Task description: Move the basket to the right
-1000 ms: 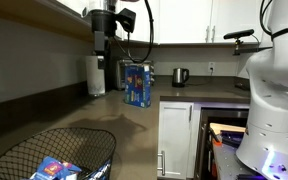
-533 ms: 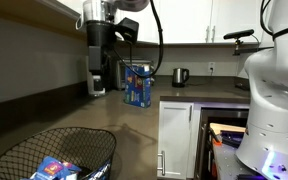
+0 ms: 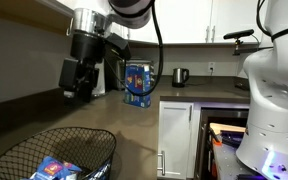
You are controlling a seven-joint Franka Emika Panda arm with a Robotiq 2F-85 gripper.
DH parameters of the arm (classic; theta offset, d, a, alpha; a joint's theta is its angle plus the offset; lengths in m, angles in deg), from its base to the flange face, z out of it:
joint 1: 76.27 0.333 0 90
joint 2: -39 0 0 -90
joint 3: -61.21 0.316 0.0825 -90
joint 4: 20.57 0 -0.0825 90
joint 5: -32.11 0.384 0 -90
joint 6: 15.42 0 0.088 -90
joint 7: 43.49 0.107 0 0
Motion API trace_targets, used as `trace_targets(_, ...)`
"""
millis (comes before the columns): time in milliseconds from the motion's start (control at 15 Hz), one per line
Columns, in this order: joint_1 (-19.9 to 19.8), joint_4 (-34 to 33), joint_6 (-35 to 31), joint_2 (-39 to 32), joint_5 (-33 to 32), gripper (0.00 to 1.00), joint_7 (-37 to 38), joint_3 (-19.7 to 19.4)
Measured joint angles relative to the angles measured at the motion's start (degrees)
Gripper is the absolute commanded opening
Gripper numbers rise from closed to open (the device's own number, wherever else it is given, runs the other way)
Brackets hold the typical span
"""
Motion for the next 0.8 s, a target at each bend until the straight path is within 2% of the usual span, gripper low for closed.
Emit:
trace_targets(200,-0.2,-2.6,-0.7,-3.8,0.4,0.99,0.0,-0.4)
trace_targets(267,-0.2,-3.3,-0.7,-5.2,1.1,0.95,-0.1,-0.4)
trace_targets(533,-0.1,-4.5,-0.6,-9.8,4.4,0.95,-0.4,0.7)
trace_targets(600,-0.1,-4.7,-0.5,-10.7,5.1,0.71,-0.4,1.0)
trace_targets(667,-0.1,-4.8,-0.4,-11.4,5.5,0.71,-0.4,1.2)
trace_targets(800,-0.1,-4.8,-0.2,-12.3,5.5,0.59,-0.4,1.5)
